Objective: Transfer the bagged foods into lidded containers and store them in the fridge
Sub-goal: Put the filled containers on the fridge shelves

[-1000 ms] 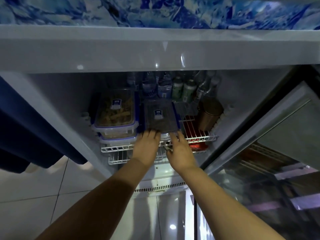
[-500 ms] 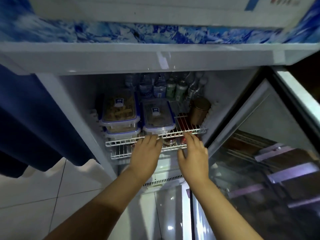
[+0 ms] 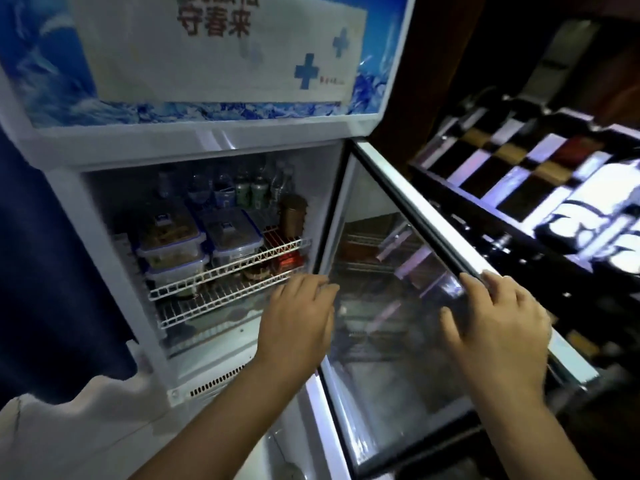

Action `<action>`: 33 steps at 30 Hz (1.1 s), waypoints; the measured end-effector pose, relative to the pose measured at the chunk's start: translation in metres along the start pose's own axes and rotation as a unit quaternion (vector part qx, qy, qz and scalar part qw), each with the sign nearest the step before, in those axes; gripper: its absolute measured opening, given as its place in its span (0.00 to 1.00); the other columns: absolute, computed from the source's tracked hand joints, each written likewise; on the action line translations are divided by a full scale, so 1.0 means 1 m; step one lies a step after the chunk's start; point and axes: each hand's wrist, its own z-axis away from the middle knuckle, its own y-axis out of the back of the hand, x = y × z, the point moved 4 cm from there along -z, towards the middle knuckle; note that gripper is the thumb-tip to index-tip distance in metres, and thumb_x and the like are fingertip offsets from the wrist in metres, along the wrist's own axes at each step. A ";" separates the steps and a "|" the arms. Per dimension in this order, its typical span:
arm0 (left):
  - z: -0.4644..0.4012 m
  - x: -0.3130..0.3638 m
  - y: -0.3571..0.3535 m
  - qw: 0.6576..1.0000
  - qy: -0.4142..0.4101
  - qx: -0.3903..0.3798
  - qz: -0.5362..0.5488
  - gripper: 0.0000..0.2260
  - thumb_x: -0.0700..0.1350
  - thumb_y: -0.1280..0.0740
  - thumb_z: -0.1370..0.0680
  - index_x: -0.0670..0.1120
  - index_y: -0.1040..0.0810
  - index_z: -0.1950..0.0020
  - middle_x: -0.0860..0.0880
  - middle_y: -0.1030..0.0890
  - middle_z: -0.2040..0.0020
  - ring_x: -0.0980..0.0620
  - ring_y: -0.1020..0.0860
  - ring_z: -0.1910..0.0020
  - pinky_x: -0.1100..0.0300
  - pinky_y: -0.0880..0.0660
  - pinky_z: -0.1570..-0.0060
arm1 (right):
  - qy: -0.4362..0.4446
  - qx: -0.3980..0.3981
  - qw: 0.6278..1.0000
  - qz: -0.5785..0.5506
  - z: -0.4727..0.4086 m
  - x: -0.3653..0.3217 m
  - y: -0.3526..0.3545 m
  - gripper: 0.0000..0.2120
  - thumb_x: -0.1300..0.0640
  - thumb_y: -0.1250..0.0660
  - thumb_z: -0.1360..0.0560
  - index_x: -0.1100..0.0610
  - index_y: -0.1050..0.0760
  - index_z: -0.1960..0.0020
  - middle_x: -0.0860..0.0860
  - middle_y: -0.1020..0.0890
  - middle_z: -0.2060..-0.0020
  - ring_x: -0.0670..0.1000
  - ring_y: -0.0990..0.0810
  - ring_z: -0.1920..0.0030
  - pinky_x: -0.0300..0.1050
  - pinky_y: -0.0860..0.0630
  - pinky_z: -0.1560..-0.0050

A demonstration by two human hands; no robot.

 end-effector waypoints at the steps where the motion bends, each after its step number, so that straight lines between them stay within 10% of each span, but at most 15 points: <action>1: 0.004 0.012 0.003 1.000 -0.012 -0.005 0.005 0.15 0.45 0.42 0.28 0.46 0.20 0.47 0.48 0.20 0.50 0.46 0.23 0.50 0.55 0.26 0.53 | -0.017 -0.018 0.999 0.027 0.008 0.009 0.005 0.24 0.52 0.28 0.34 0.61 0.24 0.41 0.62 0.23 0.44 0.65 0.26 0.43 0.60 0.30 0.44; 12: 0.053 0.058 0.033 0.998 -0.052 -0.038 0.008 0.13 0.45 0.26 0.35 0.49 0.19 0.51 0.52 0.19 0.53 0.50 0.22 0.53 0.59 0.26 0.57 | -0.013 -0.050 0.995 0.088 0.034 -0.003 0.030 0.15 0.54 0.30 0.32 0.60 0.24 0.47 0.58 0.22 0.54 0.62 0.24 0.49 0.56 0.30 0.51; 28: 0.072 -0.004 0.125 0.996 0.069 0.047 -0.011 0.18 0.57 0.45 0.24 0.51 0.21 0.44 0.55 0.20 0.48 0.55 0.26 0.49 0.62 0.30 0.52 | 0.166 0.011 0.978 -0.126 0.037 -0.144 0.061 0.08 0.61 0.24 0.37 0.55 0.20 0.60 0.51 0.21 0.73 0.54 0.24 0.74 0.38 0.34 0.76; 33: 0.066 -0.040 0.135 0.987 0.114 0.057 -0.102 0.19 0.60 0.37 0.29 0.51 0.21 0.44 0.53 0.19 0.50 0.53 0.23 0.51 0.59 0.27 0.53 | 0.305 0.006 0.927 -0.220 0.026 -0.202 0.017 0.19 0.62 0.23 0.38 0.58 0.19 0.47 0.52 0.16 0.50 0.54 0.19 0.53 0.40 0.27 0.45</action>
